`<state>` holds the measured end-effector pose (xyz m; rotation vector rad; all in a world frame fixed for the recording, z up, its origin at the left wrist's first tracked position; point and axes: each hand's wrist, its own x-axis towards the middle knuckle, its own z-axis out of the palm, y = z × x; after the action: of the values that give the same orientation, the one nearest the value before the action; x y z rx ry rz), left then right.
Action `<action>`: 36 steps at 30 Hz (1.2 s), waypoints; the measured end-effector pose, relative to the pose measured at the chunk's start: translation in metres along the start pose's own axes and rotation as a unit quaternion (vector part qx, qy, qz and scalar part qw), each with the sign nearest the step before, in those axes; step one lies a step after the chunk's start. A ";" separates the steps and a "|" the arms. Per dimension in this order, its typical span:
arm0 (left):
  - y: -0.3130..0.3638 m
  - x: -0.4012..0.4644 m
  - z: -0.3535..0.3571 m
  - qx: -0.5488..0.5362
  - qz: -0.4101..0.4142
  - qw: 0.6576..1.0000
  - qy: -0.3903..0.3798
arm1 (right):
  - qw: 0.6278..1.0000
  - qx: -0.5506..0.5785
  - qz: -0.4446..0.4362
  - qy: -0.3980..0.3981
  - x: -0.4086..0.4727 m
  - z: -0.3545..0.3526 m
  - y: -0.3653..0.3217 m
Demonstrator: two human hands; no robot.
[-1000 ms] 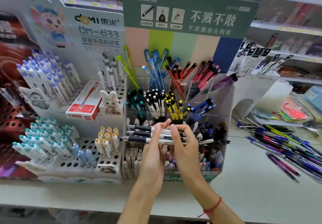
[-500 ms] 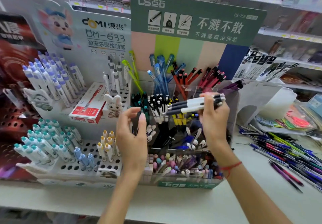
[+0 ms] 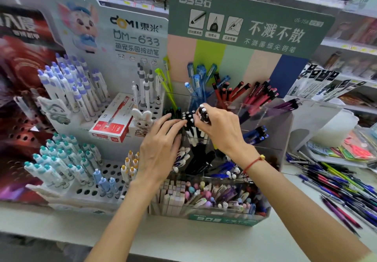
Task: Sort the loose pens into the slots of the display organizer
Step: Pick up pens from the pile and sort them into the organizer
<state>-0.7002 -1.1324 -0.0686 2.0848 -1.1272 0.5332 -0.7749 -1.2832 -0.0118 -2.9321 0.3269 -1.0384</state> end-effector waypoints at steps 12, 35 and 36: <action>0.000 0.006 -0.002 0.006 -0.024 1.000 -0.005 | 0.995 -0.057 0.045 -0.064 0.008 0.000 0.006; 0.008 0.003 0.002 -0.008 -0.030 1.000 0.005 | 0.999 -0.013 -0.028 -0.039 -0.040 0.016 -0.014; 0.011 0.004 0.002 -0.008 -0.030 0.999 0.016 | 0.999 0.014 -0.015 -0.046 -0.036 0.013 -0.012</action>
<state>-0.7070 -1.1403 -0.0634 2.0813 -1.0442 0.5260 -0.7917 -1.2646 -0.0431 -2.9568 0.2649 -0.8989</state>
